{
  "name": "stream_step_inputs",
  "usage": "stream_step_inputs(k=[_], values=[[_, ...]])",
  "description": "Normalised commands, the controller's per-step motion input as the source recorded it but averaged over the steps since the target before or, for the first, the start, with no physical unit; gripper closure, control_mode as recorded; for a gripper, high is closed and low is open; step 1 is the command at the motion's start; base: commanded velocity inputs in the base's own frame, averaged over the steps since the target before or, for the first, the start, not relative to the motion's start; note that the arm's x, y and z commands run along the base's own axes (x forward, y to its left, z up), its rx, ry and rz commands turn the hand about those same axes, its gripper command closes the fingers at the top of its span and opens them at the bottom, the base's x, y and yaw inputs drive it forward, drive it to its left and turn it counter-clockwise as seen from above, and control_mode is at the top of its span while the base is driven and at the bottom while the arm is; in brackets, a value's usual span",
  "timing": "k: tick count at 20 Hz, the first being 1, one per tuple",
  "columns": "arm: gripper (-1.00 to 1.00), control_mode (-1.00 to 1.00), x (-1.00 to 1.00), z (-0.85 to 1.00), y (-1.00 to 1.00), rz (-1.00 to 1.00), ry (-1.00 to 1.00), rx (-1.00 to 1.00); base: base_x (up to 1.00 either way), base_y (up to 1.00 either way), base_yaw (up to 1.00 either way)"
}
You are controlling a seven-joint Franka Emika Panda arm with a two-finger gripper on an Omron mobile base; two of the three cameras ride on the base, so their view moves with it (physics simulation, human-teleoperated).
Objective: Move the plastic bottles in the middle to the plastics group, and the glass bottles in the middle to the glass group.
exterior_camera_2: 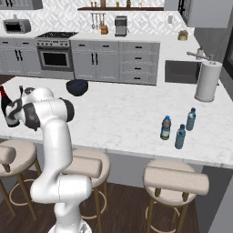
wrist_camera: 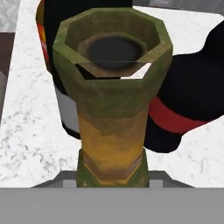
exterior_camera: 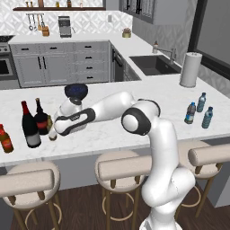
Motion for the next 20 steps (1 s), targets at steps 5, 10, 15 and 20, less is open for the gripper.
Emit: stream_step_inputs(k=[5,10,15,20], values=[[1.0,-1.0,0.16,0.01,0.01,0.01,0.08,0.06,0.0,0.0,0.0],[1.0,-1.0,0.3,0.0,0.0,0.0,0.07,0.01,0.0,0.0,0.0],[1.0,-1.0,0.33,-0.05,0.06,0.0,0.0,0.0,0.0,0.0,0.0],[1.0,-1.0,0.03,0.0,0.12,0.0,0.0,0.0,0.0,0.0,0.0]])
